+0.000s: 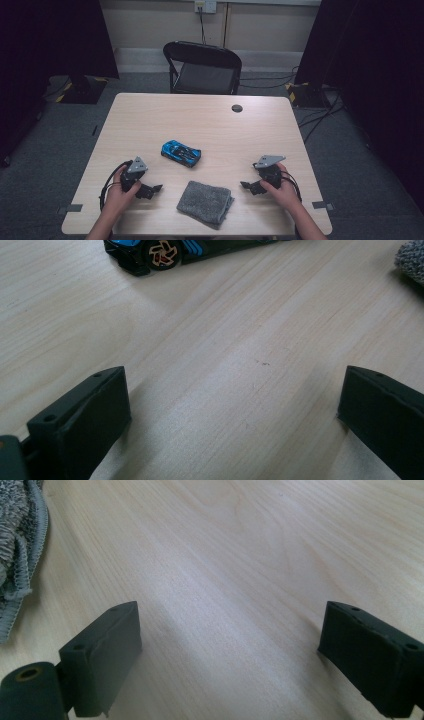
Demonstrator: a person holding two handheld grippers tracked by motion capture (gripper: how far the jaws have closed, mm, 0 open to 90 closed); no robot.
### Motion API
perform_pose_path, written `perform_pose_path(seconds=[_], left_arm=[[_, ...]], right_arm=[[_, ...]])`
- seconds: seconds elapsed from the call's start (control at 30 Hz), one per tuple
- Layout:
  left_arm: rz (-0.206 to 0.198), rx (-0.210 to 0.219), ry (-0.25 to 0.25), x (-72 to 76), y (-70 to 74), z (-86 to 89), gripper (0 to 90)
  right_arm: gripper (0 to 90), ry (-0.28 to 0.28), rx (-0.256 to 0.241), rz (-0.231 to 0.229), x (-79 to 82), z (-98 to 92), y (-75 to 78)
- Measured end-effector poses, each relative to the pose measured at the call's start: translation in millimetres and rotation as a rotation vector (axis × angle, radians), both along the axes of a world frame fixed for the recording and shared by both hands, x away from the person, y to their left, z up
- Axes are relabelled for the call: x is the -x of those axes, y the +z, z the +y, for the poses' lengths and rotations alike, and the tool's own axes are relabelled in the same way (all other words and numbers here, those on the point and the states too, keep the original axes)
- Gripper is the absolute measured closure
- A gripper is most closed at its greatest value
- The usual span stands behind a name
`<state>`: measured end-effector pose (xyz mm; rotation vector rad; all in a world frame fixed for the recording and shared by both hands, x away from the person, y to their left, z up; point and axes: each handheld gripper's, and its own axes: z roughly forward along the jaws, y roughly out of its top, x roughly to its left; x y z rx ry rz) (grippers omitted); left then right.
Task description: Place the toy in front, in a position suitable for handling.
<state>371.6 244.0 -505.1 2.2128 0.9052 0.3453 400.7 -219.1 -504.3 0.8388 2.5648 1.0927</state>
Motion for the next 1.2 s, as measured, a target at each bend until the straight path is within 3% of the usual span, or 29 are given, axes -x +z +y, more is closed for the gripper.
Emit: perform_pose_path(seconds=[0.4, 0.5, 0.67, 0.73, 0.93, 1.2], left_arm=[[0.0, -0.001, 0.001, 0.1, 0.1, 0.0, 0.0], [0.0, 0.0, 0.0, -0.1, 0.0, 0.0, 0.0], [0.0, -0.001, 0.0, -0.1, 0.0, 0.0, 0.0], [0.0, 0.0, 0.0, 0.0, 0.0, 0.0, 0.0], [0.0, 0.0, 0.0, 0.0, 0.0, 0.0, 0.0], [-0.001, -0.001, -0.003, 0.1, 0.0, 0.3, 0.0]], right_arm=[[9.8, -0.001, -0.004, 0.004, 2.3, -2.2, 0.2], [15.1, -0.005, -0.005, 0.005, 2.7, -5.7, 1.5], [14.9, -0.041, -0.018, 0.059, -2.8, -6.6, 7.8], [14.8, -0.037, 0.005, 0.055, -6.0, -1.7, 11.6], [14.7, 0.008, 0.01, 0.026, -18.3, 21.7, 27.7], [14.6, 0.019, -0.028, 0.029, -32.1, 43.9, 37.9]])
